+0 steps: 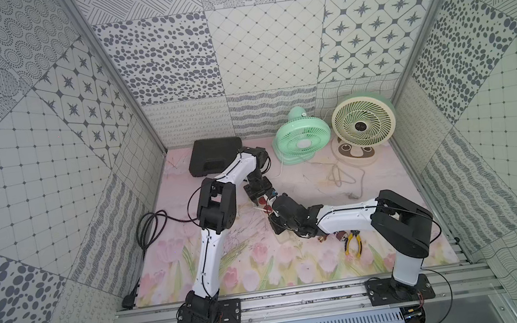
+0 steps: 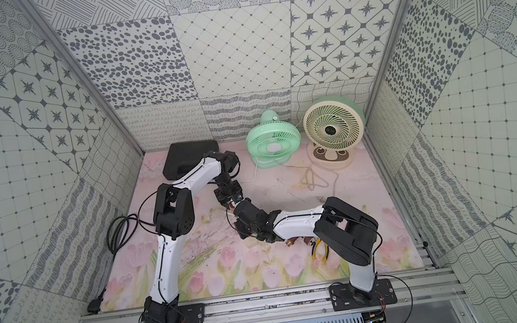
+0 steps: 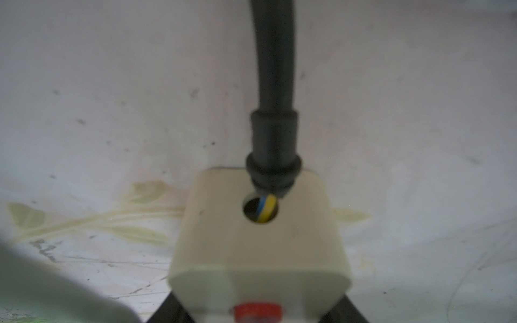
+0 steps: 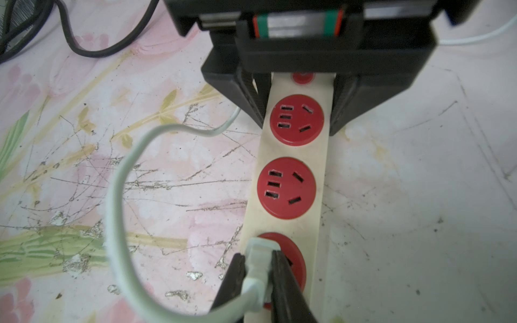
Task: Unplug the desk fan from the power strip
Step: Remove the plug from the socket.
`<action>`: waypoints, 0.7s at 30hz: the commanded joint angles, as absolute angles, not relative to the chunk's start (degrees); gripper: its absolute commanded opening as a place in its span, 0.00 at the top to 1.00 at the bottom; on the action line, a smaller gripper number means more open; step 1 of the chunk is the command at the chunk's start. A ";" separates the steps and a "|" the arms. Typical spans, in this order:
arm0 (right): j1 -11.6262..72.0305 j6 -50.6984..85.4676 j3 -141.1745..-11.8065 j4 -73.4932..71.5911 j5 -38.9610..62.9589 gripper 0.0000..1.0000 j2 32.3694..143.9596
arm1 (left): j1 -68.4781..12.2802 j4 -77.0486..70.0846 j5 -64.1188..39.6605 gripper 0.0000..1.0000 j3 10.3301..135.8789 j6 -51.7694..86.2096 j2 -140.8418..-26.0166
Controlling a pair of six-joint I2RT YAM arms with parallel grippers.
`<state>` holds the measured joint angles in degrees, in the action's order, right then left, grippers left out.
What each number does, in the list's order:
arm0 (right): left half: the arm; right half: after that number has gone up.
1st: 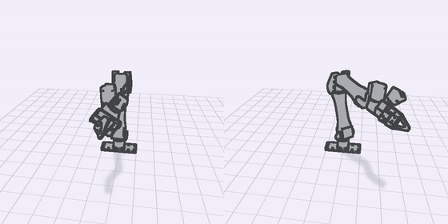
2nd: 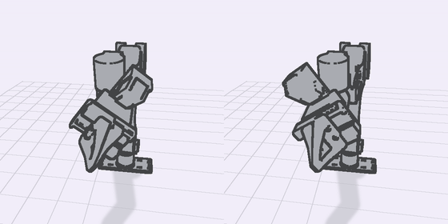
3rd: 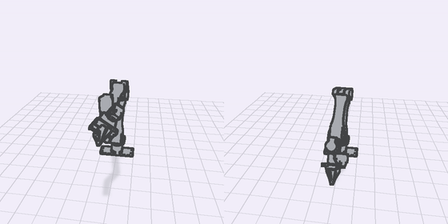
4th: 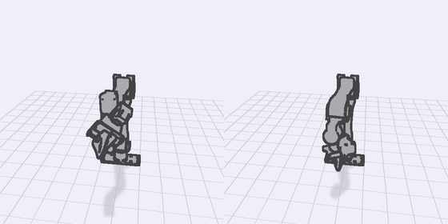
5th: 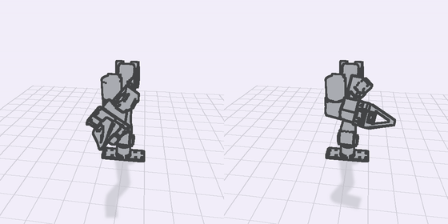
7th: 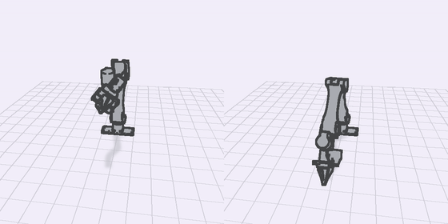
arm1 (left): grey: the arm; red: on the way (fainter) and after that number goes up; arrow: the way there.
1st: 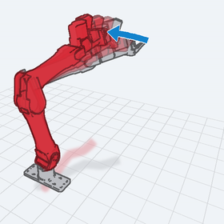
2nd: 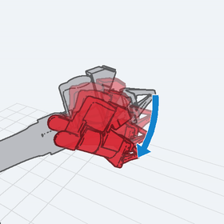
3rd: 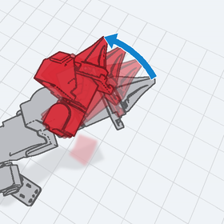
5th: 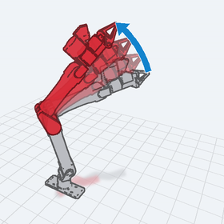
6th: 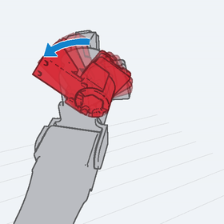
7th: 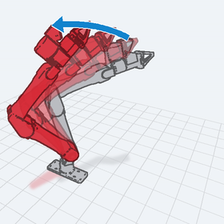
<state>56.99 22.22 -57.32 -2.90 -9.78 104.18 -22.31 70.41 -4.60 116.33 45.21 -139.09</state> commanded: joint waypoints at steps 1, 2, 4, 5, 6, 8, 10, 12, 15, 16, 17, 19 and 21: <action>58.25 18.87 -58.86 -2.12 -12.59 1.00 105.42 | -22.12 77.34 8.17 1.00 113.73 49.57 -144.14; 58.83 18.27 -59.30 -1.64 -13.35 1.00 105.56 | -22.10 77.34 8.17 1.00 113.73 49.58 -144.17; 59.86 17.01 -60.10 -0.74 -15.19 1.00 106.05 | -22.02 77.34 8.10 1.00 113.73 49.58 -144.21; 60.36 16.23 -60.48 -0.41 -15.91 1.00 106.21 | -22.06 77.34 8.13 1.00 113.73 49.57 -144.23; 60.77 15.71 -60.78 -0.14 -16.68 1.00 106.40 | -22.05 77.34 8.09 1.00 113.73 49.64 -144.25; 61.86 14.34 -61.54 0.50 -18.45 1.00 106.81 | -22.02 77.34 8.09 1.00 113.73 49.59 -144.24; 62.79 13.16 -62.31 1.13 -19.73 1.00 107.25 | -22.04 77.34 8.09 1.00 113.73 49.57 -144.23; 63.32 12.44 -62.76 1.53 -20.56 1.00 107.52 | -22.01 77.34 8.02 1.00 113.73 49.57 -144.23; 63.43 12.31 -63.01 1.58 -20.83 1.00 107.71 | -22.15 77.34 8.02 1.00 113.82 49.52 -144.27; 63.52 12.30 -63.02 1.63 -20.83 1.00 107.73 | -22.05 77.34 8.00 1.00 113.82 49.51 -144.23; 63.46 12.30 -63.07 1.59 -20.82 1.00 107.74 | -22.06 77.40 8.04 1.00 113.86 49.49 -144.23; 63.46 12.34 -63.02 1.58 -20.95 1.00 107.74 | -22.05 77.45 8.01 1.00 113.91 49.51 -144.23; 63.46 12.59 -63.03 1.58 -21.28 1.00 107.65 | -22.06 77.46 8.04 1.00 113.97 49.51 -144.23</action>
<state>62.11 15.84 -61.30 2.02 -21.54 106.52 -22.31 70.43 -4.62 116.33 45.23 -139.09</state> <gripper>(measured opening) 0.199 0.520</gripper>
